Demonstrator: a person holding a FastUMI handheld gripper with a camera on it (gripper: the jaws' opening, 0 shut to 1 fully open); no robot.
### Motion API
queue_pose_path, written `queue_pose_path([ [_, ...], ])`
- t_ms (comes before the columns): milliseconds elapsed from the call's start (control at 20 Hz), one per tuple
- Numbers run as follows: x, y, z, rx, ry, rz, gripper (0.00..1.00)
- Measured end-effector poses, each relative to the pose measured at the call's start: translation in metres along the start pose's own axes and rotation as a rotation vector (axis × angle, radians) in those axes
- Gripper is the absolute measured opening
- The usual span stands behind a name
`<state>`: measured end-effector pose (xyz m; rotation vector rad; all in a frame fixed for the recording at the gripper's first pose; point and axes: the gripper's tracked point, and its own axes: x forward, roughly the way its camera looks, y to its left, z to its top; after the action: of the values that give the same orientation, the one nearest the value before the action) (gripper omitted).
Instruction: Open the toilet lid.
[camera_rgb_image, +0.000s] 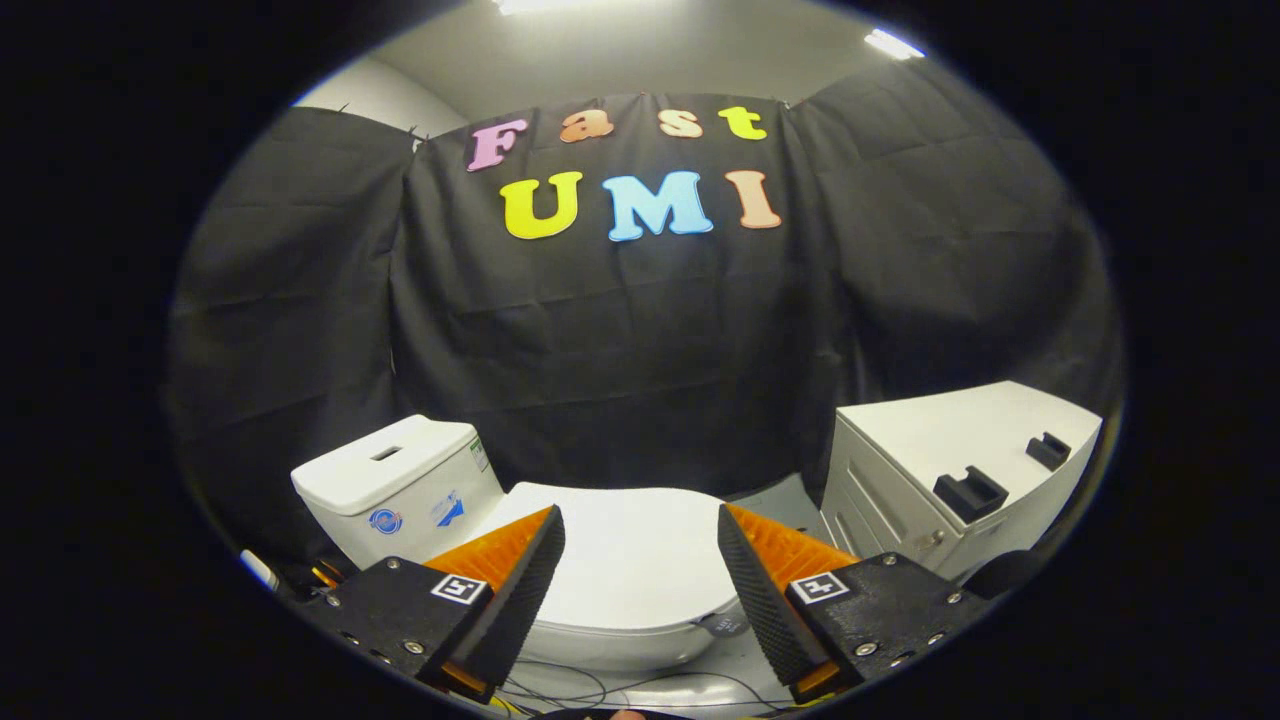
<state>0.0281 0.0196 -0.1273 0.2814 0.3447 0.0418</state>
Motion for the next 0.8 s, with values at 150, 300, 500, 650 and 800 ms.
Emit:
queue_pose_path([
  [150, 0.010, -0.021, -0.023, 0.095, 0.061, -0.027, 0.95],
  [300, 0.020, -0.041, -0.033, 0.193, 0.091, -0.055, 0.96],
  [500, 0.031, -0.060, -0.060, 0.282, 0.148, -0.100, 0.96],
  [650, 0.037, -0.072, -0.086, 0.345, 0.204, -0.138, 0.96],
  [800, 0.042, -0.079, -0.110, 0.386, 0.249, -0.169, 0.96],
])
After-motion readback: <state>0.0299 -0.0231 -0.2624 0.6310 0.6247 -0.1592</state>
